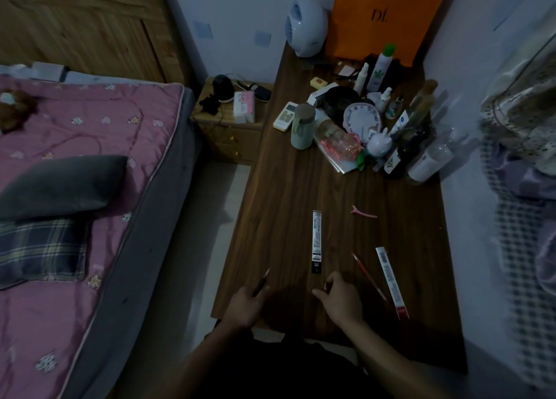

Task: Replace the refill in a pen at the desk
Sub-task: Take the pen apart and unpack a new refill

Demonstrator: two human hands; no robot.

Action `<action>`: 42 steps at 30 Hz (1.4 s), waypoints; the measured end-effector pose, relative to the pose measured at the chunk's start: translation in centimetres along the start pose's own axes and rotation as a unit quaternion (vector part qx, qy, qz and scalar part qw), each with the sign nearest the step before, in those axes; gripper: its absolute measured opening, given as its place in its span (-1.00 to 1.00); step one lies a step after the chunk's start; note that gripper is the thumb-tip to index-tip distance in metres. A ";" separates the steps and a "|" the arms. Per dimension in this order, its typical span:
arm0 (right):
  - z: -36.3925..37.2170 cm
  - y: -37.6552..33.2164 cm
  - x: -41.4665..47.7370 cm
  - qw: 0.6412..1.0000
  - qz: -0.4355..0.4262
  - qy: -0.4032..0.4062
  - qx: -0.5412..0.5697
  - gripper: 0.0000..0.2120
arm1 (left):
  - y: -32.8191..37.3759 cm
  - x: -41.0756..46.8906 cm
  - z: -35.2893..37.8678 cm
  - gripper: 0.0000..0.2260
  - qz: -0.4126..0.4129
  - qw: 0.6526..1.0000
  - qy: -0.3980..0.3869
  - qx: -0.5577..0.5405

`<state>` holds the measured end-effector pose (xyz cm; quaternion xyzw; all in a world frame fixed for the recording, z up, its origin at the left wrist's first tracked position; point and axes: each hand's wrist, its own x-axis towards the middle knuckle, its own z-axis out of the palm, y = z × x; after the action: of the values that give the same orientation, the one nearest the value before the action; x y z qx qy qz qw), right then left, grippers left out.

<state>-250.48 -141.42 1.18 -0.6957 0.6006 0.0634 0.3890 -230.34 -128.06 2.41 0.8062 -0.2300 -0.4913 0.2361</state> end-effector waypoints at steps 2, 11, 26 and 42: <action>0.1 -0.2 -0.2 1.000 0.007 -0.002 -0.002 -0.69 | 0.1 -0.1 0.0 -0.65 0.001 1.000 -0.014 -0.004; -1.7 -4.3 -1.0 0.989 -0.039 0.006 0.145 -0.91 | 3.1 -1.5 -0.2 -0.69 0.105 0.994 -0.021 0.030; -4.2 -10.1 -4.3 0.873 -0.063 -0.132 0.465 -0.91 | 6.0 -2.4 0.3 -0.62 0.147 0.988 -0.037 -0.002; -4.4 -9.6 -4.9 0.871 -0.053 -0.114 0.475 -0.84 | 6.6 -3.0 0.7 -0.63 0.168 0.985 -0.040 -0.008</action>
<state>-245.03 -140.51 11.42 -0.4456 0.4715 -0.1716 0.7414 -233.11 -131.49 8.18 0.7341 -0.3673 -0.4784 0.3119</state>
